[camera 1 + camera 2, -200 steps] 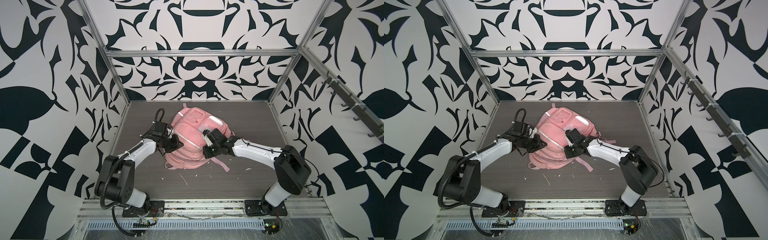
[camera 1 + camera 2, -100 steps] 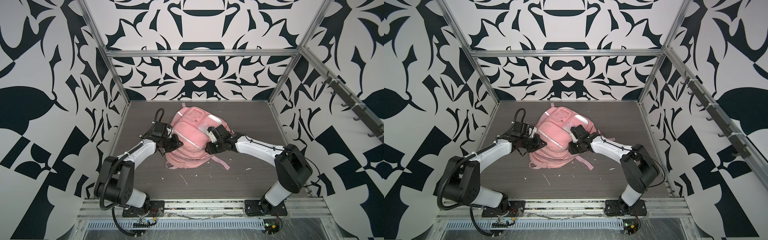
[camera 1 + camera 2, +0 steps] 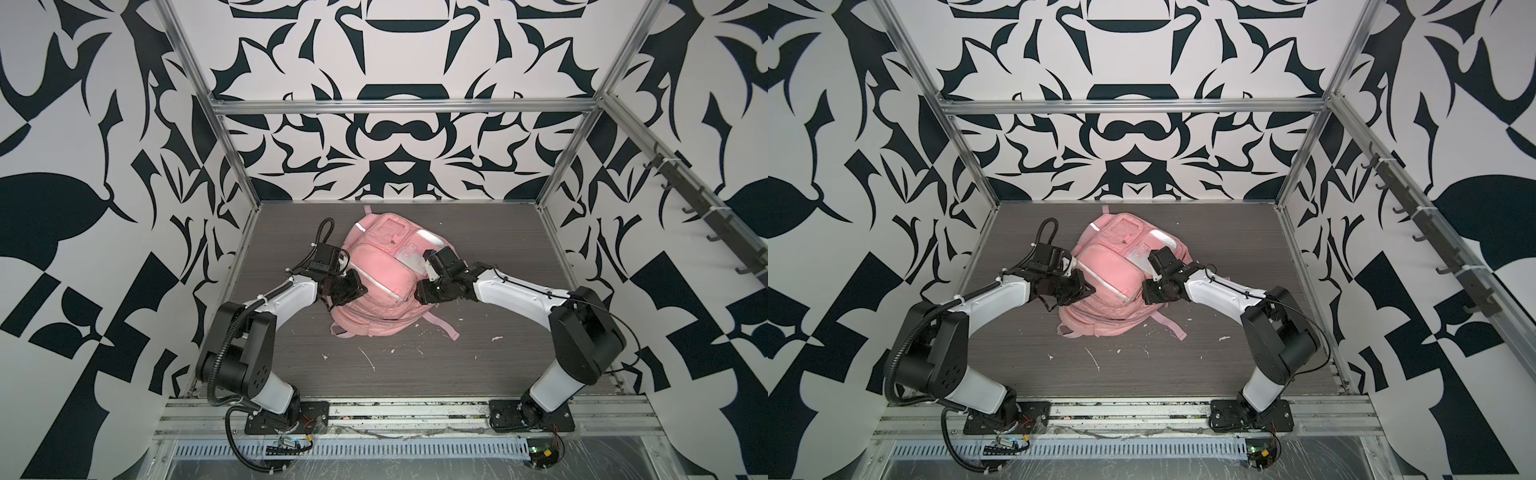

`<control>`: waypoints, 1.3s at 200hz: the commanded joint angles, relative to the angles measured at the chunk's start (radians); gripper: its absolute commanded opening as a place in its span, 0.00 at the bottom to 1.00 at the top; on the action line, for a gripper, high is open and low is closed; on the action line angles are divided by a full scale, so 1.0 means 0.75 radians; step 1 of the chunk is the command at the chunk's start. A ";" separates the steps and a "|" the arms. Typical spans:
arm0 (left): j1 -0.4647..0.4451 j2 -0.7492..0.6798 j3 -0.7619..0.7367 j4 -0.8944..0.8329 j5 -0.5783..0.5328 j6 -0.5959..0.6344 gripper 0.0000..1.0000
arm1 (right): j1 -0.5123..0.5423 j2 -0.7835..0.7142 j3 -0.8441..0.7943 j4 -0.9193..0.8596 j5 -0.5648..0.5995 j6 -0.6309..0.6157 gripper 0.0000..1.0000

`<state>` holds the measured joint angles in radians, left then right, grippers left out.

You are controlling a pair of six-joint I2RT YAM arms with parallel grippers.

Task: Pack the student bag

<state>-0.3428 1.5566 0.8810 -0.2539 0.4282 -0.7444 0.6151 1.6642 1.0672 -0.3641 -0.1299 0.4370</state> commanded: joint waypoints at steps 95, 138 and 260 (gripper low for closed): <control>-0.086 0.179 0.190 0.101 -0.039 -0.060 0.20 | -0.198 0.105 0.219 -0.009 -0.070 -0.079 0.63; -0.086 0.189 0.196 0.103 -0.023 -0.059 0.28 | -0.214 -0.013 0.103 0.008 -0.057 -0.082 0.69; -0.057 -0.080 0.253 -0.153 -0.259 0.203 0.99 | -0.492 -0.438 -0.186 0.080 0.056 -0.101 0.99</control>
<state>-0.4042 1.5730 1.0473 -0.2790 0.3344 -0.6788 0.3157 1.4158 0.9638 -0.3447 -0.1246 0.3557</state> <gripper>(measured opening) 0.976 0.992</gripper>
